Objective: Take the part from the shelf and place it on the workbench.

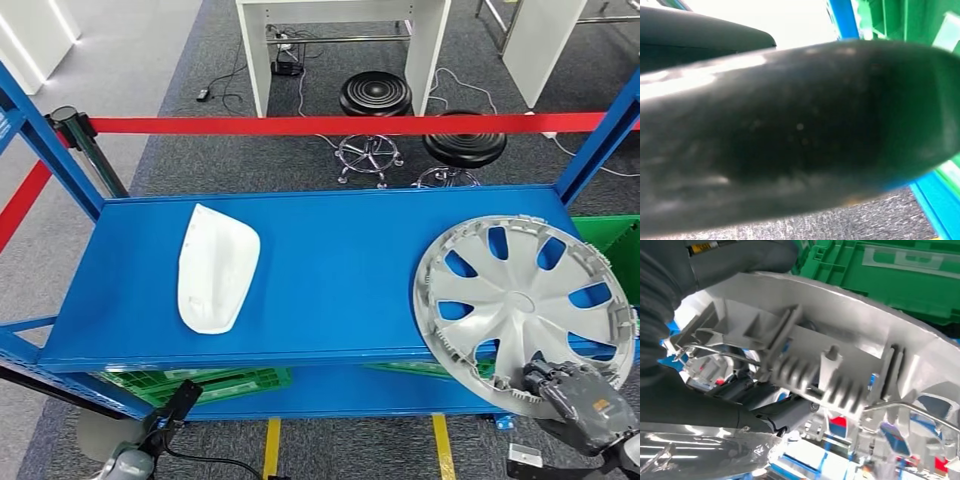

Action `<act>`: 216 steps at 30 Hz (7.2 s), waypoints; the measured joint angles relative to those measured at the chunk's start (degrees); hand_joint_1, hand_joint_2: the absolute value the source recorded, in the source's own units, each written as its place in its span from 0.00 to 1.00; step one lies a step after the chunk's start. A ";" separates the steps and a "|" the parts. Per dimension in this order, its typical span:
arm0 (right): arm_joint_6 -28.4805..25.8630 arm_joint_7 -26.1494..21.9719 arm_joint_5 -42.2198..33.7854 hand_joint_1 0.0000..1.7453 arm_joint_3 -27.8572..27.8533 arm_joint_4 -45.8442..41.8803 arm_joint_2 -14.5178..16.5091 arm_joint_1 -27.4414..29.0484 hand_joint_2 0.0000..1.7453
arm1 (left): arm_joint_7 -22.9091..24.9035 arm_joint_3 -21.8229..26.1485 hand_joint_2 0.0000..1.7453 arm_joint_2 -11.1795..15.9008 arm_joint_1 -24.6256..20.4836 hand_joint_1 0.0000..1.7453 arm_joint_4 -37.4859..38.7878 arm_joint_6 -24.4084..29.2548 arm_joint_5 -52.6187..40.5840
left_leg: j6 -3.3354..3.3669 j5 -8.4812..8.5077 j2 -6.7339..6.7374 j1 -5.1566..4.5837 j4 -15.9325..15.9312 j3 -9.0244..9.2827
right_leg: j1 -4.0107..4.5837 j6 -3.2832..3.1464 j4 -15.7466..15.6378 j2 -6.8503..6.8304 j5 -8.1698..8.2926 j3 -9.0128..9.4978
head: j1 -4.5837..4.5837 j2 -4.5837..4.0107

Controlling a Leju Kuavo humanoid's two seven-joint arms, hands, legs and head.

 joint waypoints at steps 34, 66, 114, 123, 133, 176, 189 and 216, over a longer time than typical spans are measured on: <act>-14.27 6.68 14.46 1.00 -5.21 -14.66 7.08 7.63 1.00 | 0.10 0.05 0.00 0.14 1.25 0.00 0.00 0.97 1.14 | 1.04 4.55 -0.06 -0.49 -10.64 3.93 | 0.45 0.59 0.50 0.02 -0.30 -0.59 | -0.06 0.00; -14.27 8.91 19.43 1.00 1.97 -24.35 8.01 4.23 1.00 | 0.83 0.17 0.00 -0.35 1.14 0.00 0.00 1.40 1.42 | 1.07 4.70 -0.09 -0.38 -11.58 3.92 | 0.56 0.87 0.61 0.15 -0.81 -0.29 | 0.17 0.00; 1.82 10.00 3.98 0.01 -6.04 -11.11 3.97 6.38 1.00 | -0.22 0.42 0.00 0.23 0.92 0.00 0.00 1.80 2.20 | 0.83 4.56 -0.21 -0.23 -11.98 4.85 | 0.36 0.94 0.17 0.32 -0.83 0.64 | 0.40 0.00; 3.66 11.69 3.86 0.00 -7.54 -8.47 3.22 8.00 1.00 | -0.59 0.40 0.00 -0.08 0.58 0.00 0.00 1.81 2.44 | 0.16 1.25 0.02 0.01 -2.19 0.79 | 0.15 0.00 -0.03 -0.01 -0.28 0.17 | -0.21 0.00; 2.85 12.56 4.72 0.00 -9.23 -6.15 3.25 8.31 0.00 | -0.82 0.51 0.00 -0.32 0.31 0.00 0.00 1.89 2.63 | 2.91 4.43 -0.03 -0.08 -12.16 4.99 | 0.23 2.86 9.44 -0.09 -5.39 -4.90 | 0.33 0.00; -13.59 12.19 22.85 0.00 -21.04 -5.52 7.93 8.35 0.00 | -1.13 0.95 0.00 -1.12 0.20 0.00 0.00 2.05 3.22 | 1.05 3.70 -0.26 -0.72 -10.94 3.99 | 0.08 1.16 0.63 0.10 -0.65 -0.53 | -0.26 0.00; -13.04 11.03 22.32 0.00 -22.31 -5.57 9.46 8.87 0.00 | -1.11 0.96 0.00 -1.16 0.16 0.00 0.00 2.19 3.39 | 1.99 4.81 -0.15 -1.01 -11.74 3.61 | 0.58 1.21 0.47 0.03 -0.65 -0.60 | -0.40 0.00; -18.43 28.60 28.27 0.00 -8.48 -5.51 -1.83 8.85 0.00 | -0.80 1.13 0.00 -1.17 0.09 0.00 0.00 2.29 3.14 | 1.63 4.05 -0.13 -0.81 -6.42 1.57 | 0.43 0.24 0.74 0.05 -0.85 -0.24 | -0.54 0.00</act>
